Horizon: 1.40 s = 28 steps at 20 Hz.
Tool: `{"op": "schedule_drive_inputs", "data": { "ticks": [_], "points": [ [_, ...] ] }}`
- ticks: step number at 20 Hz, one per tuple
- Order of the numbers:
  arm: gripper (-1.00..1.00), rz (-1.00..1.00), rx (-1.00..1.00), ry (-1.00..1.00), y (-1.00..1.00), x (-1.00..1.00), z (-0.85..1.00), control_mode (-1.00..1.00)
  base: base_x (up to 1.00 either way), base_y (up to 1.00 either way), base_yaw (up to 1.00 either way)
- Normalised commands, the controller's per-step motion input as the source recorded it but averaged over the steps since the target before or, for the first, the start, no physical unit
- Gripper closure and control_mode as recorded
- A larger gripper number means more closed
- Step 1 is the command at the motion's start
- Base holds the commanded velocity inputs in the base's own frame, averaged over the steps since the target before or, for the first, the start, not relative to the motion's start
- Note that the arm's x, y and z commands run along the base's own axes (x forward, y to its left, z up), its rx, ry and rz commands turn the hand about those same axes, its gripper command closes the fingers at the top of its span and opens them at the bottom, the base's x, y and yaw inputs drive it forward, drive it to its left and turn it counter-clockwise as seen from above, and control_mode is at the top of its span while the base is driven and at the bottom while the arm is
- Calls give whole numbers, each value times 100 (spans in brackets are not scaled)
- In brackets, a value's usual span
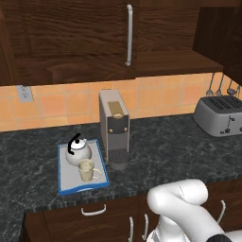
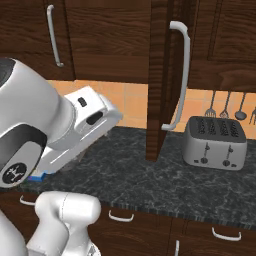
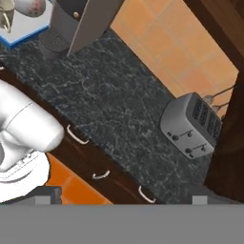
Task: Pick the kettle from the counter and place it on the tray. Then pick the mug from the cabinet and place it on the tray. Then close the cabinet doors.
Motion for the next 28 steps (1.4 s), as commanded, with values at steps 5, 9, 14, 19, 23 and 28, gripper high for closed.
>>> {"op": "schedule_drive_inputs", "data": {
  "ticks": [5,9,14,19,23,28],
  "points": [
    [-100,-7,-1,1,-75,-36,13,-100,0,0,0],
    [-100,-21,-17,0,-60,-2,1,-100,0,0,0],
    [-100,-18,-34,0,-50,3,-12,-100,0,0,0],
    [-100,-3,-33,-2,-53,18,-17,-100,0,0,0],
    [-100,0,-18,0,-47,28,0,-100,0,0,0],
    [-100,0,-14,0,-32,40,0,-100,0,0,0]
  ]
}}
